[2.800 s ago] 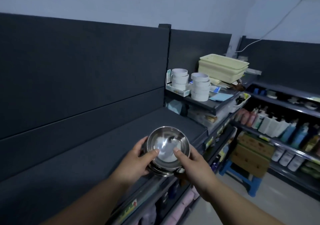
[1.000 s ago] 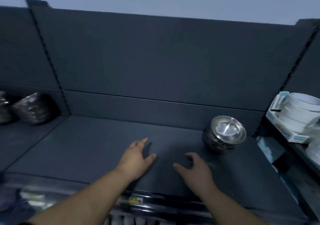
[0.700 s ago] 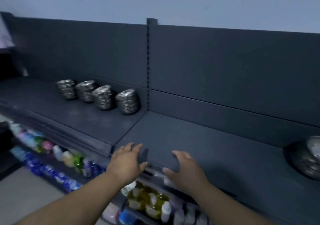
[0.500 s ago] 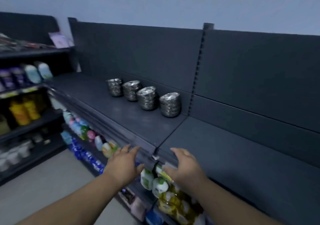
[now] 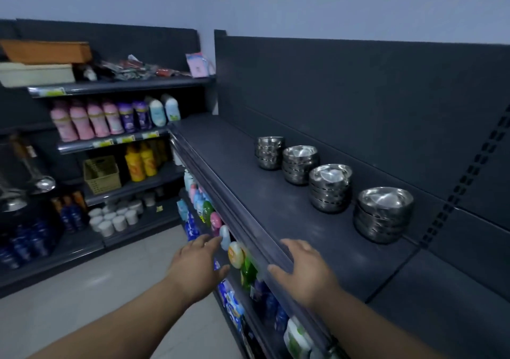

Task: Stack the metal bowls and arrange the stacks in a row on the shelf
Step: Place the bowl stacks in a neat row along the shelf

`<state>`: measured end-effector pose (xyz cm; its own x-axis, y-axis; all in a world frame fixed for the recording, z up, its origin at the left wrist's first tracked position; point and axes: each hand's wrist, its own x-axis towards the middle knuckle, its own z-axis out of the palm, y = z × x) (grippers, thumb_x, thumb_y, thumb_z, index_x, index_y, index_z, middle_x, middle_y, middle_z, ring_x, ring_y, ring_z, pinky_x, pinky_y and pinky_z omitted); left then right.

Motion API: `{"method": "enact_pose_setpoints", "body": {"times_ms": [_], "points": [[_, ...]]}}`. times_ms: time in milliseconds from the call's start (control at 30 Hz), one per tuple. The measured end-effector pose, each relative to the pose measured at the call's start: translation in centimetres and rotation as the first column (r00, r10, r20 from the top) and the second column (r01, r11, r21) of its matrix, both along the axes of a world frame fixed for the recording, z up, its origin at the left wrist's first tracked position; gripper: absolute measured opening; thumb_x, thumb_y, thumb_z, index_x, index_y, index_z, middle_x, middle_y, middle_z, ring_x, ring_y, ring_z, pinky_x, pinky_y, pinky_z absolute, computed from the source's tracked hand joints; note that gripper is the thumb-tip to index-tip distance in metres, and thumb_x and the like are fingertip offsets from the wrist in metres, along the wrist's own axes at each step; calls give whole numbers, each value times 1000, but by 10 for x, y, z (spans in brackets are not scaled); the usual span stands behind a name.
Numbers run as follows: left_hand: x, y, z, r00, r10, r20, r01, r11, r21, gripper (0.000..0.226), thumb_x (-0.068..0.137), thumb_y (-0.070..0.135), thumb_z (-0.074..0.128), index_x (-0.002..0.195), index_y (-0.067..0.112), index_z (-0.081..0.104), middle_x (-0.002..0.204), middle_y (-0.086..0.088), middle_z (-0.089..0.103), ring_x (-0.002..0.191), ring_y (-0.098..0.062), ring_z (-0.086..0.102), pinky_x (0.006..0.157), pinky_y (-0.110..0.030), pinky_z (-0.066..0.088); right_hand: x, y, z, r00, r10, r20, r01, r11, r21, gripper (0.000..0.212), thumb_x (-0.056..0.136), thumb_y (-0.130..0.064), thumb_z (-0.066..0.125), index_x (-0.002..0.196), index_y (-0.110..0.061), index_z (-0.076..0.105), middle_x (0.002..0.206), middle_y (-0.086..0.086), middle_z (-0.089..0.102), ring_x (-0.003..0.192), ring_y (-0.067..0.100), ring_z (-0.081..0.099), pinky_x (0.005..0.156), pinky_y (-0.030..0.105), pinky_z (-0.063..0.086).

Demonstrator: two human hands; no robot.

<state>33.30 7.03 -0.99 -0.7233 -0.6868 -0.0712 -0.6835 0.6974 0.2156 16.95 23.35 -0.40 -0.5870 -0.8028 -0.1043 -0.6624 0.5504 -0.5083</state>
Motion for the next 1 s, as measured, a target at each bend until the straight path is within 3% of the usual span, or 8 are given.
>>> {"method": "enact_pose_setpoints", "body": {"times_ms": [267, 433, 767, 900, 1000], "points": [[-34, -86, -5, 998, 66, 8, -66, 997, 49, 68, 89, 53, 51, 148, 32, 25, 155, 0, 29, 137, -22, 36, 110, -35, 35, -53, -97, -2, 995, 101, -22, -98, 991, 86, 71, 88, -55, 53, 148, -27, 28, 151, -2, 32, 135, 21, 35, 110, 38, 35], [-41, -155, -19, 999, 49, 16, -51, 995, 90, 64, 89, 49, 53, 146, 31, 30, 152, 1, 33, 135, -20, 39, 106, -32, 39, -70, -154, -10, 995, 86, -51, -80, 991, 110, 67, 87, -52, 56, 145, -29, 33, 148, -4, 36, 133, 19, 40, 105, 32, 39], [-68, -336, -35, 986, -152, 70, 142, 981, 128, 66, 90, 46, 54, 148, 25, 30, 150, 0, 34, 132, -19, 42, 105, -31, 40, -78, -271, -31, 988, -147, -55, 153, 981, 120, 68, 90, -54, 53, 148, -29, 28, 153, -6, 29, 135, 16, 36, 106, 30, 39], [-99, -389, -27, 972, -233, 29, 227, 965, 134, 65, 91, 43, 55, 148, 24, 31, 149, 1, 35, 127, -17, 46, 102, -28, 42, -89, -314, -28, 963, -253, -87, 260, 962, 83, 67, 89, -53, 54, 146, -27, 32, 149, -3, 35, 132, 18, 40, 104, 30, 40], [-132, -409, -27, 959, -276, -64, 283, 944, 170, 64, 90, 39, 58, 147, 25, 33, 148, 1, 38, 125, -15, 47, 108, -33, 37, -105, -332, -26, 942, -323, -91, 330, 941, 79, 67, 88, -52, 57, 145, -26, 34, 147, 0, 38, 131, 20, 41, 106, 30, 38]]}}
